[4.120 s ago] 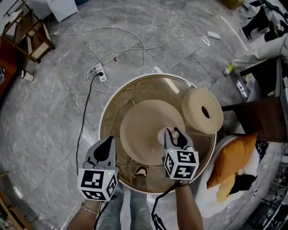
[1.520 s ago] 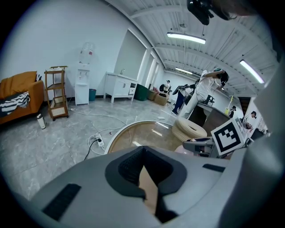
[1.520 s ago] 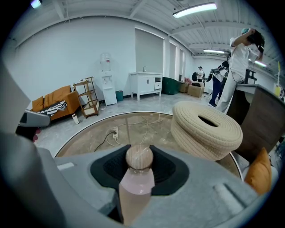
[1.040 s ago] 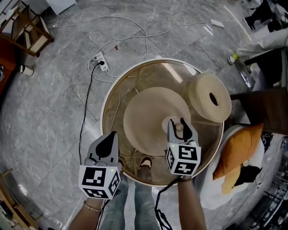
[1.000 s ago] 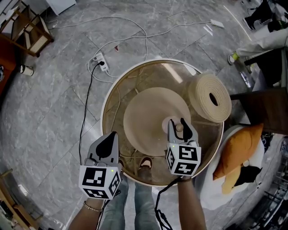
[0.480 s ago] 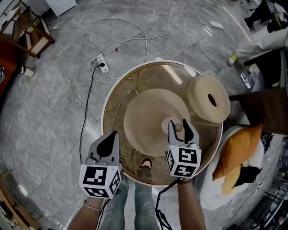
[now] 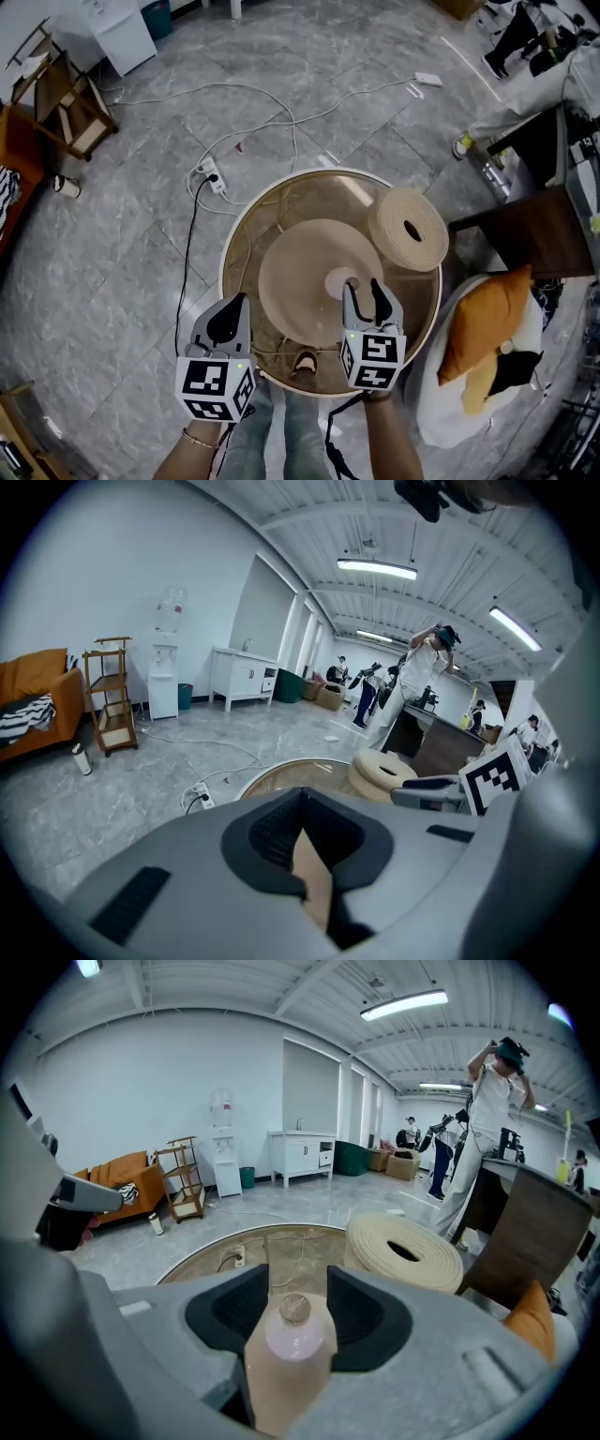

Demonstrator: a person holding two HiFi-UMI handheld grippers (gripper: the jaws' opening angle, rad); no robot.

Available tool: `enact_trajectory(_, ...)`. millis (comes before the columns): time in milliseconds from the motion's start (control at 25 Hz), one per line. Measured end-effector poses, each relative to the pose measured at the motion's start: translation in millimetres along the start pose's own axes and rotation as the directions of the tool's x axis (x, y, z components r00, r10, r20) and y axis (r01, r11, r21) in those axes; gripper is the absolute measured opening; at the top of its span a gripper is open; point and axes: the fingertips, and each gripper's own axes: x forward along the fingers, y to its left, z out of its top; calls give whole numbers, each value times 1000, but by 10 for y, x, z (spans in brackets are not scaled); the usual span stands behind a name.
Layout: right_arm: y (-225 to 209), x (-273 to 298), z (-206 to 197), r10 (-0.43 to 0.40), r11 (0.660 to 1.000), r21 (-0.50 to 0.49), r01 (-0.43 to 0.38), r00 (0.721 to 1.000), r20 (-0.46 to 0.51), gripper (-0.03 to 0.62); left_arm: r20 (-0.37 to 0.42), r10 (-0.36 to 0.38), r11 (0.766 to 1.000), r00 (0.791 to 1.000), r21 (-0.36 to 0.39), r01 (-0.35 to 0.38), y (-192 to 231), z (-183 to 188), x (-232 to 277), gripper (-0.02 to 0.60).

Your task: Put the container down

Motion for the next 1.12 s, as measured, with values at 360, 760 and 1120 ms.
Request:
enact_trajectory(360, -141, -1114, 426, -55, 995, 80, 54, 998, 14, 176, 60, -2, 1000, 998, -9, 3, -314, 774, -760, -3)
enact_trajectory(760, -537, -2487, 1229, -151, 970, 210, 123, 981, 123, 91, 139, -102, 991, 985, 100, 88, -1064, 1737, -1556, -3)
enact_trajectory(1120, -920, -3309, 1575, -262, 948, 240, 210, 942, 209, 6, 231, -184, 974, 955, 172, 146, -1545, 2245, -1883, -3)
